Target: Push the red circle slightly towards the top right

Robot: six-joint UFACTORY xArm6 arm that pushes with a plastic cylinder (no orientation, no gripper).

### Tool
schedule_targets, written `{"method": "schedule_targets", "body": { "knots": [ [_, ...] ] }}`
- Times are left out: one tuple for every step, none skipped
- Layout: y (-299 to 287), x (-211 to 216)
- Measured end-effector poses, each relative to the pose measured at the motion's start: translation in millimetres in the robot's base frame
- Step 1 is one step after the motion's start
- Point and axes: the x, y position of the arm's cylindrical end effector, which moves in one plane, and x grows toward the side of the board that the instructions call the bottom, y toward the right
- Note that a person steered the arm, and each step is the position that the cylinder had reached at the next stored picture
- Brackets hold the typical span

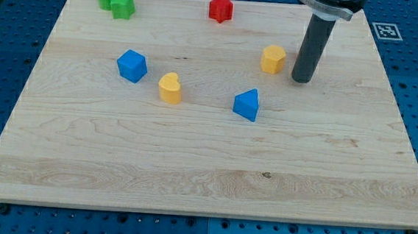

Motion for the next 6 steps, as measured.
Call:
{"method": "schedule_targets", "body": {
  "knots": [
    [4.2, -33.3],
    [16.4, -43.0],
    [30.2, -43.0],
    [69.0, -42.0],
    [80.9, -49.0],
    [77.1, -51.8]
  ]
}}
